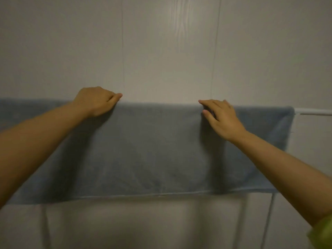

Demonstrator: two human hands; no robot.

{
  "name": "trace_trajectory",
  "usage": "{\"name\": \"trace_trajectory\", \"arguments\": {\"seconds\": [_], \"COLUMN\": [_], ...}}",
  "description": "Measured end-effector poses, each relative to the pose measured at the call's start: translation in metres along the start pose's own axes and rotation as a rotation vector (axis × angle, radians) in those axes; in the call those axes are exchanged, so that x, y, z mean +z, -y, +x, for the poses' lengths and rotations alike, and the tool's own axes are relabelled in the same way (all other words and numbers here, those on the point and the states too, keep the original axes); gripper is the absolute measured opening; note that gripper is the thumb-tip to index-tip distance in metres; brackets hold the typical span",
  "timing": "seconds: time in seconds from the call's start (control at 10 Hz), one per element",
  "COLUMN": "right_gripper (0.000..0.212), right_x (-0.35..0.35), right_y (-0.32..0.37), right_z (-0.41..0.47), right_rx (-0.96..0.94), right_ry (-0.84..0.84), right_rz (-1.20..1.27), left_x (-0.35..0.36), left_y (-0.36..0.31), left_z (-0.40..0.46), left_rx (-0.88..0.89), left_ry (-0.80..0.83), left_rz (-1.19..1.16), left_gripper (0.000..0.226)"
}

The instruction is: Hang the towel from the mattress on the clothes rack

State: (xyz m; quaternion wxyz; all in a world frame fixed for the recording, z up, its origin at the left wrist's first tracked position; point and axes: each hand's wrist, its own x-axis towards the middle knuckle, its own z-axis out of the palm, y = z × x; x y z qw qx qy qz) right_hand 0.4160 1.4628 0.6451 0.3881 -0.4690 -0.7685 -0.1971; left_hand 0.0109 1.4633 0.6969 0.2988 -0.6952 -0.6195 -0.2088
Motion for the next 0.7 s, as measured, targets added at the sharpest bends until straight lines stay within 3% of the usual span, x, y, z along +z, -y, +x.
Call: {"name": "trace_trajectory", "arguments": {"seconds": [0.1,0.2,0.3,0.4,0.5,0.6,0.7], "right_gripper": [0.048,0.059,0.068,0.071,0.061,0.052,0.042], "right_x": [0.019,0.039,0.065,0.096,0.116,0.104,0.072], "right_y": [0.014,0.032,0.046,0.061,0.078,0.104,0.132], "right_z": [-0.008,-0.035,-0.089,-0.160,-0.230,-0.284,-0.318], "right_rx": [-0.052,-0.149,-0.116,0.017,0.248,0.447,0.602], "right_ry": [-0.106,-0.178,-0.115,0.169,0.676,0.873,0.769], "right_rz": [0.036,0.053,0.120,0.101,0.058,0.343,0.498], "left_x": [-0.002,-0.002,0.014,0.043,0.069,0.078,0.068], "left_y": [-0.008,-0.003,0.005,0.003,-0.009,-0.025,-0.041], "left_z": [-0.035,-0.081,-0.141,-0.203,-0.262,-0.314,-0.351], "left_rx": [0.045,-0.068,-0.161,-0.292,-0.437,-0.487,-0.515], "left_ry": [-0.325,-0.460,-0.370,-0.070,0.548,0.854,0.747], "left_rz": [-0.173,-0.186,-0.164,-0.161,-0.260,-0.305,-0.397], "left_gripper": [0.033,0.034,0.046,0.053,0.055,0.056,0.045]}}
